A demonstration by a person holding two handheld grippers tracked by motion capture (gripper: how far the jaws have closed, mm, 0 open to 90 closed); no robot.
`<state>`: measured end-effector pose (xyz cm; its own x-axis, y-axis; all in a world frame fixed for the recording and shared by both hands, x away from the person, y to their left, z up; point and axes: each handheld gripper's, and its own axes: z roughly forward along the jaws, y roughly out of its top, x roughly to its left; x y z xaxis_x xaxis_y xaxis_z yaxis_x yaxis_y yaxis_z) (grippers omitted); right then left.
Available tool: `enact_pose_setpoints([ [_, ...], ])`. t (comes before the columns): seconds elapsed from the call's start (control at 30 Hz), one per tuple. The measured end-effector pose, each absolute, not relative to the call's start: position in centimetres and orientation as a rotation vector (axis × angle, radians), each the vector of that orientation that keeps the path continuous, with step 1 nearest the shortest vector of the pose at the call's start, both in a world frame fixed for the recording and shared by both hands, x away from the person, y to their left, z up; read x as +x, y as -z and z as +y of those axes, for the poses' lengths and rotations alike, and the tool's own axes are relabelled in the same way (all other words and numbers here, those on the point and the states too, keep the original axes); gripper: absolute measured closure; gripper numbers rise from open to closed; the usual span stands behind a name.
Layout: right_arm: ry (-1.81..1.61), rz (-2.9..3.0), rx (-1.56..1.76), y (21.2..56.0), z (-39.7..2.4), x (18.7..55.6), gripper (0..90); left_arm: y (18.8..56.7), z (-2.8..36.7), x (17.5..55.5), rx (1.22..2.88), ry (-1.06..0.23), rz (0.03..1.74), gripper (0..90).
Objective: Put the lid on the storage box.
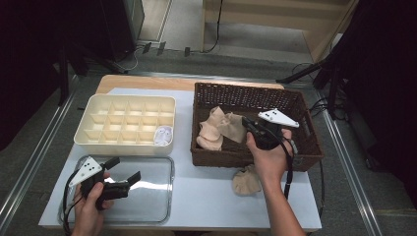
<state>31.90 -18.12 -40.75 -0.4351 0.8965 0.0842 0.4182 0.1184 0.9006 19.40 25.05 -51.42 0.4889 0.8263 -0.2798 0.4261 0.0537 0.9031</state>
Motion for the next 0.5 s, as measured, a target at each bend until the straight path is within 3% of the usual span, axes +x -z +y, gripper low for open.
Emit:
enact_pose_setpoints([
  [0.5, -1.380, 1.820, 1.244, 40.9, -18.4, 28.8, 88.3, 51.6, 22.4, 18.8, 1.621, -0.407, 1.069, 0.0],
])
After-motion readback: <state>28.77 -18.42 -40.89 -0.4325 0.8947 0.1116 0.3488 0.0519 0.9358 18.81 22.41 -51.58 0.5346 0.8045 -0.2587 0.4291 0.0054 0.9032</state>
